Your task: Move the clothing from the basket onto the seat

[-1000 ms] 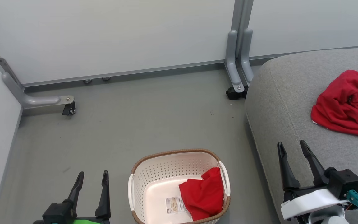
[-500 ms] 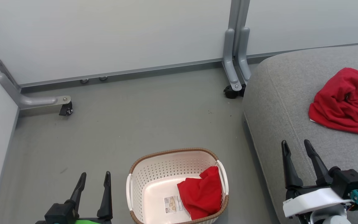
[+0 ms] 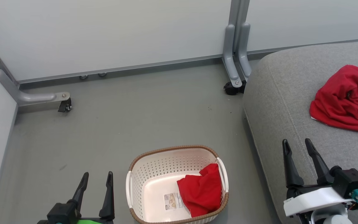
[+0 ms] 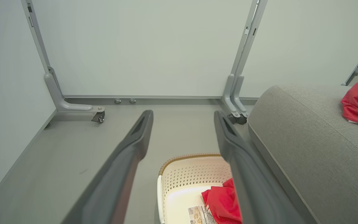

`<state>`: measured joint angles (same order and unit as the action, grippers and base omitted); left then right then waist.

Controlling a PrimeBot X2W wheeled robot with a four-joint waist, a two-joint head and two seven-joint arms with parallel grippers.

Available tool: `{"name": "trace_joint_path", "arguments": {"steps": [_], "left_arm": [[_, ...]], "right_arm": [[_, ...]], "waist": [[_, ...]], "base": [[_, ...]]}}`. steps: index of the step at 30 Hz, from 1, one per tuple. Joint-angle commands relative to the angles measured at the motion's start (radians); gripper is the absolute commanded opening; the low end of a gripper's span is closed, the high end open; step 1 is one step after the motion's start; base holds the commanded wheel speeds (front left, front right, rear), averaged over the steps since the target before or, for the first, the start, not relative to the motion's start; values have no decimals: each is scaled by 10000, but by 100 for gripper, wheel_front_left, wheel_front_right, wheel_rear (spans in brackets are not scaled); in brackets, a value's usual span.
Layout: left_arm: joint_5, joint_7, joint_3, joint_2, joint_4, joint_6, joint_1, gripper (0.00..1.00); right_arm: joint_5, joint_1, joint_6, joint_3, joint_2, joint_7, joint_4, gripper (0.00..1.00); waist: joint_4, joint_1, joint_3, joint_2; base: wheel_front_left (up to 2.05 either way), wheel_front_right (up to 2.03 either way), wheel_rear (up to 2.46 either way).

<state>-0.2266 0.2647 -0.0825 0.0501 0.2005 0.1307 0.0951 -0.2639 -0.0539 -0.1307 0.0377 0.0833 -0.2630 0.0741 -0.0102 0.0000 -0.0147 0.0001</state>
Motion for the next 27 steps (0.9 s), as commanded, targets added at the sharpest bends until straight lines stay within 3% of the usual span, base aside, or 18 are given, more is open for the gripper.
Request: {"name": "trace_joint_path", "arguments": {"steps": [1, 8, 16, 27], "left_arm": [[-12, -8, -10, 7, 19, -1, -83, 100], [162, -6, -251, 7, 33, -1, -499, 100], [412, -6, -627, 12, 82, -1, -1729, 100], [782, -5, -1436, 660, 593, -1, -3898, 100]], "right_arm": [[-42, 119, 0, -17, 35, -27, -58, 100], [-14, 467, 0, -108, 143, -27, -279, 100], [89, 1389, 0, -583, 206, -27, -946, 100], [172, 2330, 0, -1240, 49, -27, -2001, 100]], "waist": [[-17, 0, 84, -1], [-200, 0, 852, -1], [-611, 0, 2760, -1], [-1514, 0, 5473, -1]], "base": [[0, 0, 0], [0, 0, 0], [0, 0, 0], [0, 0, 0]]}}
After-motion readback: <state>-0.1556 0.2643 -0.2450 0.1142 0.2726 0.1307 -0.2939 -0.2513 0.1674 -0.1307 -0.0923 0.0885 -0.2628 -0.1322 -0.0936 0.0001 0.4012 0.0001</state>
